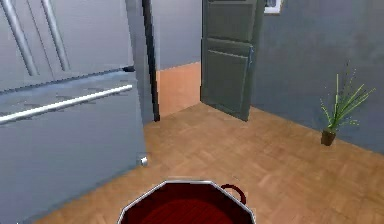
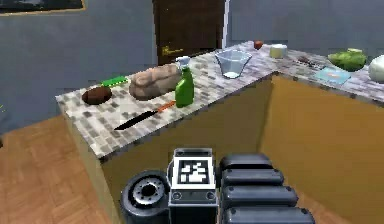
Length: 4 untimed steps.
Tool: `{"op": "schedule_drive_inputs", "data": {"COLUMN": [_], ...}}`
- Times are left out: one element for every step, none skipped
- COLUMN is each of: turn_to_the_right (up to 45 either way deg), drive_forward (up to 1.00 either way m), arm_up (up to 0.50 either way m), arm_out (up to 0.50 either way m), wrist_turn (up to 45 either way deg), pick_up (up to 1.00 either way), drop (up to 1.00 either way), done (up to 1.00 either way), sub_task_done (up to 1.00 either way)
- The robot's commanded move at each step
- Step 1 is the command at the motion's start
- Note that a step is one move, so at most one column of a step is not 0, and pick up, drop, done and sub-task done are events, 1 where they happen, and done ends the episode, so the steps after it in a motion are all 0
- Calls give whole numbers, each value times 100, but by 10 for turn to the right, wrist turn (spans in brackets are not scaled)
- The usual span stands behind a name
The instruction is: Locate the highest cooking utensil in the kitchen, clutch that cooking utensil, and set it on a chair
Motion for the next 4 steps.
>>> {"op": "schedule_drive_inputs", "data": {"turn_to_the_right": [0,60,0,0], "drive_forward": [45,0,80,100], "arm_up": [0,0,0,0], "arm_out": [0,0,0,0], "wrist_turn": [0,0,0,0], "pick_up": [0,0,0,0], "drop": [0,0,0,0], "done": [0,0,0,0], "sub_task_done": [0,0,0,0]}}
